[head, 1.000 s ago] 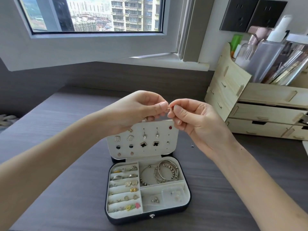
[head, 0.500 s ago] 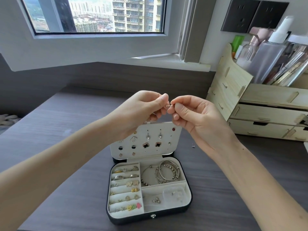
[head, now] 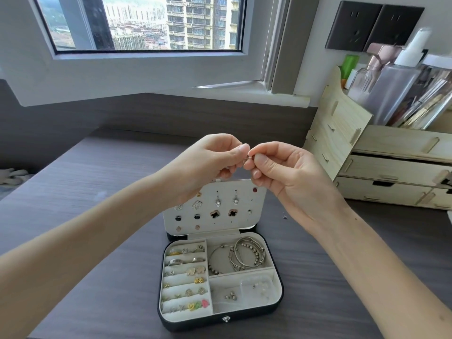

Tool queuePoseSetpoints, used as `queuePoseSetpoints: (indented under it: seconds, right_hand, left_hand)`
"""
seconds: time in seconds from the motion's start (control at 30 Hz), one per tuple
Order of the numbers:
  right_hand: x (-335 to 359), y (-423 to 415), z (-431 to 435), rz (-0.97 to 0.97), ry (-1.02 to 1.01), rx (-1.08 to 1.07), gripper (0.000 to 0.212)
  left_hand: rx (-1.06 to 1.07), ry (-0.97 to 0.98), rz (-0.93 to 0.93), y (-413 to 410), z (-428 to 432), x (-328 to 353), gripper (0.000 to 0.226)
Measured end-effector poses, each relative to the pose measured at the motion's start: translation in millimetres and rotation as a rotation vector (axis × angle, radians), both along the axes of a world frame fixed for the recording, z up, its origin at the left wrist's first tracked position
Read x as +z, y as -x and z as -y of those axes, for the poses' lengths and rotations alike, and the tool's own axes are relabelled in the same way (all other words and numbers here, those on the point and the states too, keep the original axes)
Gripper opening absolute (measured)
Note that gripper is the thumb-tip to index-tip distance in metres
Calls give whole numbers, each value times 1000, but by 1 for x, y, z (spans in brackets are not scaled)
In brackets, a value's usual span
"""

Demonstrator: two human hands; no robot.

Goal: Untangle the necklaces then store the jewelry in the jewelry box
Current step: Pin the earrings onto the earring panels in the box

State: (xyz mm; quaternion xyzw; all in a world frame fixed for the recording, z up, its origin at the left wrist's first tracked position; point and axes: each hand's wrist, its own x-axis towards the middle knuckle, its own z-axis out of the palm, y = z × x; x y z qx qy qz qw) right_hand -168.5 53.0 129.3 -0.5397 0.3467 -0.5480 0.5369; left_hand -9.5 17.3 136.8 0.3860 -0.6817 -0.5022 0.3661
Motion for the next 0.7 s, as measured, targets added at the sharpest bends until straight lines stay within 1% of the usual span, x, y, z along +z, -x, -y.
queuePoseSetpoints:
  seconds: [0.1, 0.2, 0.53, 0.6, 0.7]
  right_hand:
    - [0, -1, 1, 0, 6, -5, 14]
    - [-1, -1, 2, 1, 13, -12, 14]
    - [-7, -3, 9, 11, -14, -95, 16]
    - [-9, 0, 9, -8, -13, -91, 15]
    - [-12, 7, 3, -93, -4, -68, 14]
  left_hand:
    - [-9, 7, 17, 0, -1, 1, 26]
    - [-16, 5, 19, 0, -2, 2, 28]
    - [94, -7, 32, -1, 12, 1, 23]
    - [88, -1, 44, -2, 13, 1, 22]
    - [86, 59, 140, -3, 14, -1, 18]
